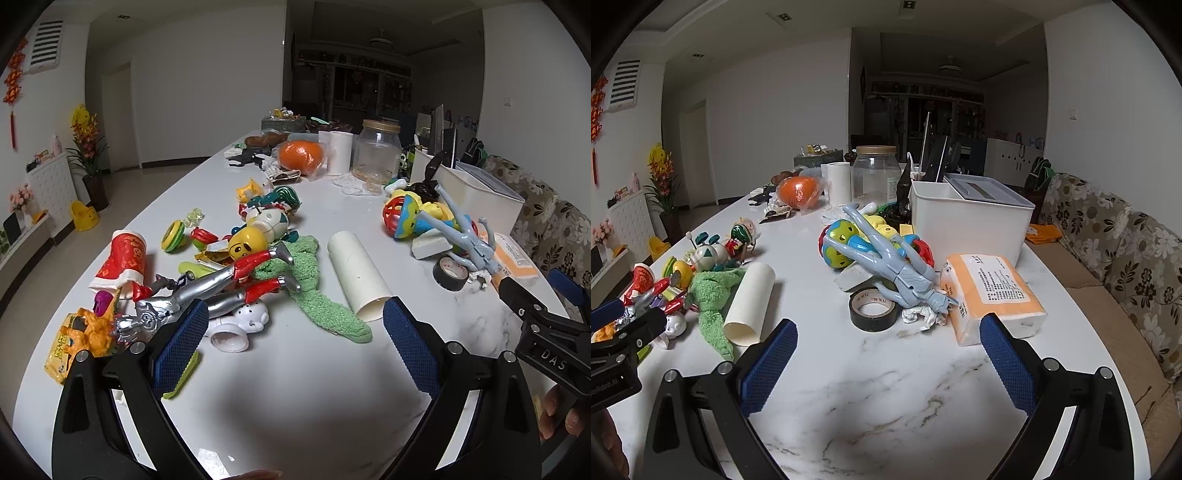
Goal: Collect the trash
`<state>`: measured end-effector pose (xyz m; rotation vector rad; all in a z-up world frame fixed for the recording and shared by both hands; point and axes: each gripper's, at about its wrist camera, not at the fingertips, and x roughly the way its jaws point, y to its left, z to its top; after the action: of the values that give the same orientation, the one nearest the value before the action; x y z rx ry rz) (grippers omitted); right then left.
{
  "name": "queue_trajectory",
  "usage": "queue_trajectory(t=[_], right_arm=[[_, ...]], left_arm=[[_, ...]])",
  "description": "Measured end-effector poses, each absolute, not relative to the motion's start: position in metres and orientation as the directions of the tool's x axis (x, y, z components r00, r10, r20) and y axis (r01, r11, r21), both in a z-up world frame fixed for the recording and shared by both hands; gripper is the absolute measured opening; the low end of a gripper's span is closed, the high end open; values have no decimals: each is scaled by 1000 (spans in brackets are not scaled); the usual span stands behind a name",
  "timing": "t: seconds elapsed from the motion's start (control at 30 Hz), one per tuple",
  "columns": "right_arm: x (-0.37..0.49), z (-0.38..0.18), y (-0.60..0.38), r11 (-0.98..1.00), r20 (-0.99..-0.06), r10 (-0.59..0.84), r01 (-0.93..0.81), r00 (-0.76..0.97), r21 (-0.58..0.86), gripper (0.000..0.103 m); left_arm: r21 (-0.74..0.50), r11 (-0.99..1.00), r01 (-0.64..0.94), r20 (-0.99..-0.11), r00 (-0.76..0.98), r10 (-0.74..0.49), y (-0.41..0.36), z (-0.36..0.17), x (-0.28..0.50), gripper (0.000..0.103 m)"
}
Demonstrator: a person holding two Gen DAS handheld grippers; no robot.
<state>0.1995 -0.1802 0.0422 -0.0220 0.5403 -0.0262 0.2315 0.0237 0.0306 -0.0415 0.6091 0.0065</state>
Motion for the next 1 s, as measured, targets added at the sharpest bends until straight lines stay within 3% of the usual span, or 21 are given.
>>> queue_trajectory(t=[1.0], right_arm=[[202,37,-176,999,-538,-22,4,842,-34,98]], left_arm=[[-35,999,-22,-567,824,-2,24,33,232,93]])
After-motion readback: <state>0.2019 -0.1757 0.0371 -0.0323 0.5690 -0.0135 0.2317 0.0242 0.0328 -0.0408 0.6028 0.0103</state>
